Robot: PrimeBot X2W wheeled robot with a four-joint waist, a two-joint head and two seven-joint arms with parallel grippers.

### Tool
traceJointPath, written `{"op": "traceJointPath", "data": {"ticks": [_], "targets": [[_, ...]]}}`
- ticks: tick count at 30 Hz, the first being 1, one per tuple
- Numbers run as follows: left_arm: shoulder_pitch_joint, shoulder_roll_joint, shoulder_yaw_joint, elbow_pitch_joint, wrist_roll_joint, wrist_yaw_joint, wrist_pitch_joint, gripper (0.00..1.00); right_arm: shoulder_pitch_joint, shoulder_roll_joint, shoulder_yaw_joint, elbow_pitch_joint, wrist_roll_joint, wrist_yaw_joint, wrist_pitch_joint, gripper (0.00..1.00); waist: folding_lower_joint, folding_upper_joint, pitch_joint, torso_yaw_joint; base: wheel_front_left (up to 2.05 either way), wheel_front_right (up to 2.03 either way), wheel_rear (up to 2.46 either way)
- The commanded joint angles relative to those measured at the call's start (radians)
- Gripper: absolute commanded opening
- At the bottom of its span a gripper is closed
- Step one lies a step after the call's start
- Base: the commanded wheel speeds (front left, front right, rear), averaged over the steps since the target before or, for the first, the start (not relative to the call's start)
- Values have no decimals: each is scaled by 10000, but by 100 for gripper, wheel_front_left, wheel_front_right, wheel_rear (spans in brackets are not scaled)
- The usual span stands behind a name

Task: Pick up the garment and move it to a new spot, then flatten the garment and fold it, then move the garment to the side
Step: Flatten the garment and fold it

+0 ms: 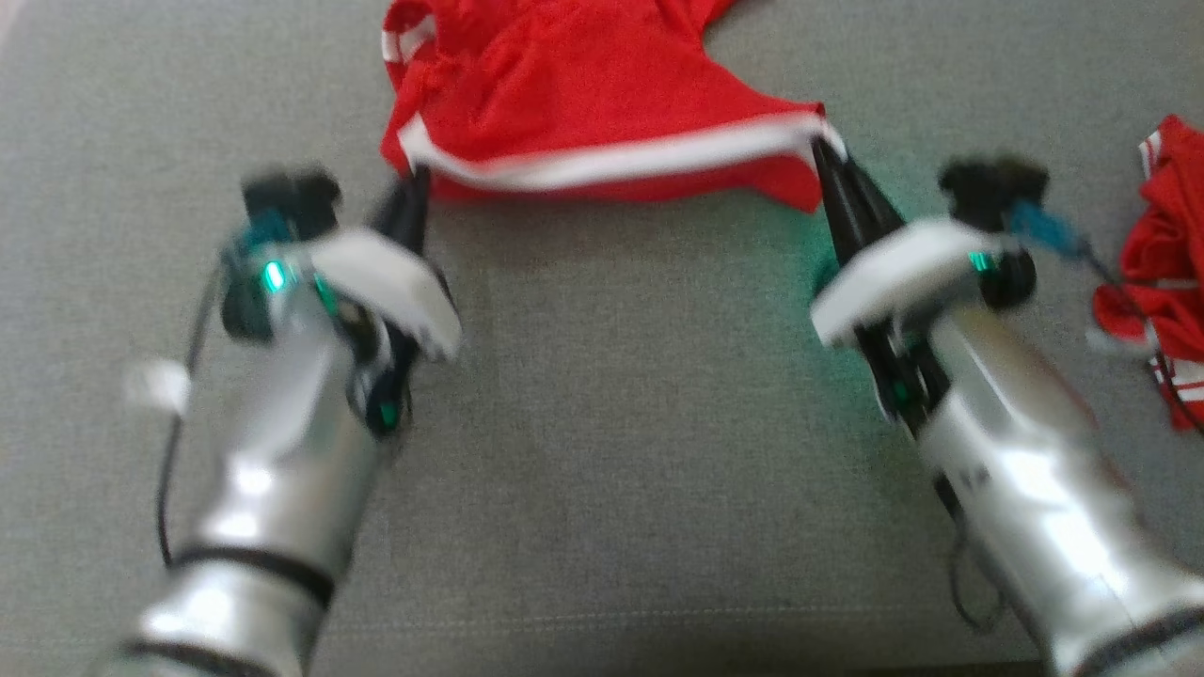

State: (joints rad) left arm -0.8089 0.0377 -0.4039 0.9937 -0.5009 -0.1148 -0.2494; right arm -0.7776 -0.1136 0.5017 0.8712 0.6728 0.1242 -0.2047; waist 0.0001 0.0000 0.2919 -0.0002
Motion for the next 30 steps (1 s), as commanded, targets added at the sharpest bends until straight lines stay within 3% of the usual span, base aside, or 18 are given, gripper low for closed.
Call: {"op": "traceJointPath", "data": {"ticks": [1,7,13,23,30], "targets": [[349,219,290,-673,131,-18,-122,0,460,-164,146,-639,101,65,-200,0,-1,0,-173,78,0,0,0],[3012,456,504,-2951,691,35,-123,0,3005,-1063,-204,-2561,-64,65,-343,0,-1,0,-821,188,0,0,0],[5670,886,539,-5200,878,383,-54,0,5997,-1399,-1735,-5114,-797,65,726,0,-1,0,-1665,294,0,0,0],[9015,1528,407,-9671,643,1612,1917,0,10321,-230,-4368,-10511,-2614,65,4381,0,-1,0,-2359,326,0,0,0],[9514,1817,380,-11201,570,1930,2795,0,10707,122,-5001,-12017,-3021,65,5583,0,-1,0,-2290,317,0,0,0]]}}
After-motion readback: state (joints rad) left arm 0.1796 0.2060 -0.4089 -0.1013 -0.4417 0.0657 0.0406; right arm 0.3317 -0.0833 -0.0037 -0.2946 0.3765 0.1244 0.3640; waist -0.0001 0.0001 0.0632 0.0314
